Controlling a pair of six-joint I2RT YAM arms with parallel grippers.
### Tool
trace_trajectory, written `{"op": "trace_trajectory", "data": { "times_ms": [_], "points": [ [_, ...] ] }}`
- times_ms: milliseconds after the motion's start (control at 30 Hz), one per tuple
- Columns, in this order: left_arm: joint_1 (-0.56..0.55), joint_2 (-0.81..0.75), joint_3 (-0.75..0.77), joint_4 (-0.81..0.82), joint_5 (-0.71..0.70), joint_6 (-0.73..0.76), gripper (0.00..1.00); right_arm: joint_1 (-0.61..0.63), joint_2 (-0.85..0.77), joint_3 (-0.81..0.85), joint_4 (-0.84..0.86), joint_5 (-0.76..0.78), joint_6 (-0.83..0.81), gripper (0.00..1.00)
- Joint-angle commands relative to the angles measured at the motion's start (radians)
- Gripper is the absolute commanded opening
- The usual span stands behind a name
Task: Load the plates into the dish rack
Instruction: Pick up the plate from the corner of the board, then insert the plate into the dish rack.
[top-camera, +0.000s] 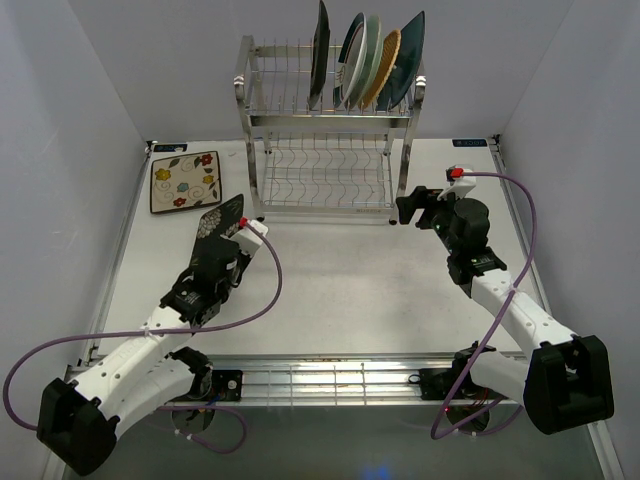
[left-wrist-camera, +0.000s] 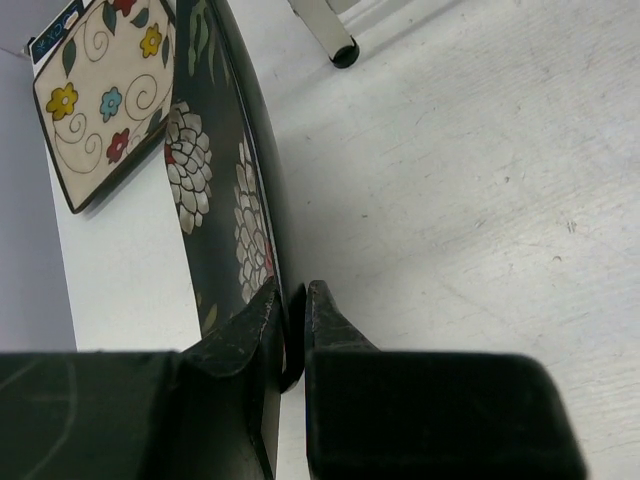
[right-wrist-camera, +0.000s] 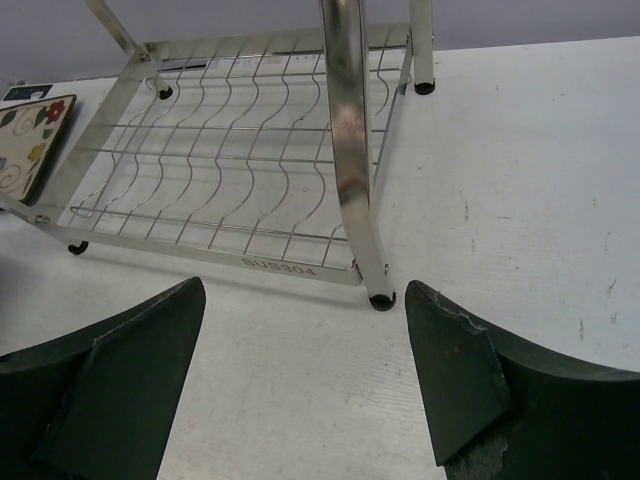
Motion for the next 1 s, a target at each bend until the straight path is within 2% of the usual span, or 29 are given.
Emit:
{"op": "trace_trajectory", "data": {
  "times_ms": [0, 167, 367, 533, 967],
  "points": [
    [0.003, -0.044, 0.100, 0.102, -0.057, -0.016, 0.00, -0.001, -0.030, -0.006, 0.019, -0.007, 0.004, 0.87],
    [0.003, -0.066, 0.118, 0.152, -0.092, -0.004, 0.00, -0.001, -0.030, -0.006, 0.019, -0.009, 0.004, 0.87],
    [0.017, -0.055, 0.112, 0.332, -0.141, 0.135, 0.00, -0.001, -0.028, -0.005, 0.019, -0.009, 0.005, 0.87],
    [0.025, -0.032, 0.218, 0.274, -0.097, 0.123, 0.00, -0.001, -0.028, -0.005, 0.023, -0.047, 0.008, 0.87],
    [0.033, 0.082, 0.580, 0.180, -0.095, 0.040, 0.00, -0.001, -0.021, -0.005, 0.033, -0.072, 0.016, 0.87]
  ]
}}
